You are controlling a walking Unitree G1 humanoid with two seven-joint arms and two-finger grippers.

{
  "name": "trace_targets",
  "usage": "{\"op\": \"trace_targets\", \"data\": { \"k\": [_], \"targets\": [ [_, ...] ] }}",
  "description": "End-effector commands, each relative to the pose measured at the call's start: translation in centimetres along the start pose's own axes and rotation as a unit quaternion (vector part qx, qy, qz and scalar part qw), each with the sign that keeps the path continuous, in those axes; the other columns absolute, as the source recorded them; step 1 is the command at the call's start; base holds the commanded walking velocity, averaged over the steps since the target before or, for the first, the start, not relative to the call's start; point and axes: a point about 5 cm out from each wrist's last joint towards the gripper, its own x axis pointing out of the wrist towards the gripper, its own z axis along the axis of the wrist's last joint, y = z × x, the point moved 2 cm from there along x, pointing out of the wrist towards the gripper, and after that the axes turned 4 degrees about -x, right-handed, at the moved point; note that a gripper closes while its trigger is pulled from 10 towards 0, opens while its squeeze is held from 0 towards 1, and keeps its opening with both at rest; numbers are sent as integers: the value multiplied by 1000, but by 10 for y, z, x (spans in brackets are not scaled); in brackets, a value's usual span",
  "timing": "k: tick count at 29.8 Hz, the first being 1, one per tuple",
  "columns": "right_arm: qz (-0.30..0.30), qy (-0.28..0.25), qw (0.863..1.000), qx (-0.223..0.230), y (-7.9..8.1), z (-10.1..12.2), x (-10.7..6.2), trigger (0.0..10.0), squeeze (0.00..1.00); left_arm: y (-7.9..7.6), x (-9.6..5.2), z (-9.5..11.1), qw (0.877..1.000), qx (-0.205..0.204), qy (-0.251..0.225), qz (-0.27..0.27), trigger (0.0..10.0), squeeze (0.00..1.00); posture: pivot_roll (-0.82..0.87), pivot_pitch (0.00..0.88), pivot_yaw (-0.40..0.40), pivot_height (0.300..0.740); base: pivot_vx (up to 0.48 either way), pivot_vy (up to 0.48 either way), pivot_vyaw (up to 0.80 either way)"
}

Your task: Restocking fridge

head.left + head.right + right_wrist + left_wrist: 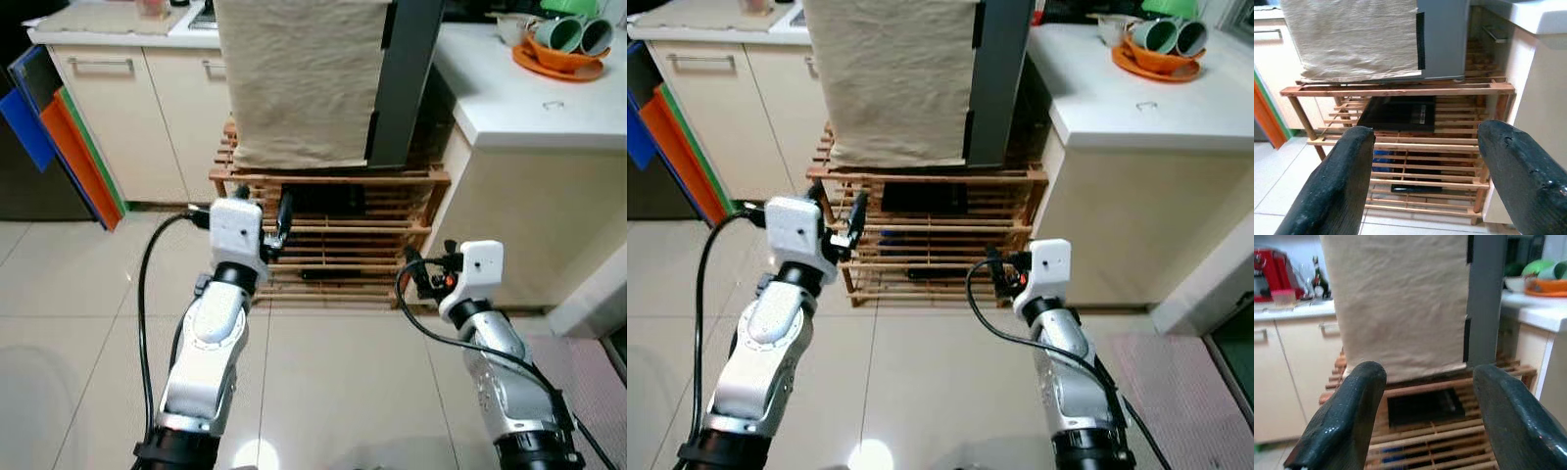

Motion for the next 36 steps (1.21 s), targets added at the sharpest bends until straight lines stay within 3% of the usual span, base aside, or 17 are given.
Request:
{"op": "trace_targets", "data": {
  "k": [1, 5, 12, 21, 28, 36],
  "targets": [
    [-12, -3, 1000, -4, -2, 2, 3, 10000, 0, 4, -1, -4, 1000, -5, 16, 17, 10000, 0, -77, 0, 22, 740, 0, 0, 0],
    [-18, -6, 1000, -4, -3, 2, 2, 10000, 0, 10, -2, -8, 999, 11, 23, 28, 10000, 0, -83, 0, 26, 740, 0, 0, 0],
    [-24, -4, 1000, -2, -2, 0, 2, 10000, 0, 11, 2, -13, 999, -8, 31, 15, 10000, 0, -85, 0, 33, 740, 0, 0, 0],
    [-18, 8, 1000, -4, 0, -6, 0, 10000, 0, 19, 4, -28, 998, -14, 53, 25, 10000, 0, -88, 8, 29, 740, 0, 453, 0],
    [-14, 10, 1000, -5, 2, -8, -1, 10000, 0, 19, 7, -32, 998, 10, 53, 21, 10000, 0, -97, 10, 32, 740, 0, 0, 0],
    [-7, 13, 1000, -6, 6, -10, -2, 10000, 0, 19, 10, -38, 998, 7, 53, 17, 10000, 0, -105, 12, 35, 740, 411, 0, 0]
  ]
}}
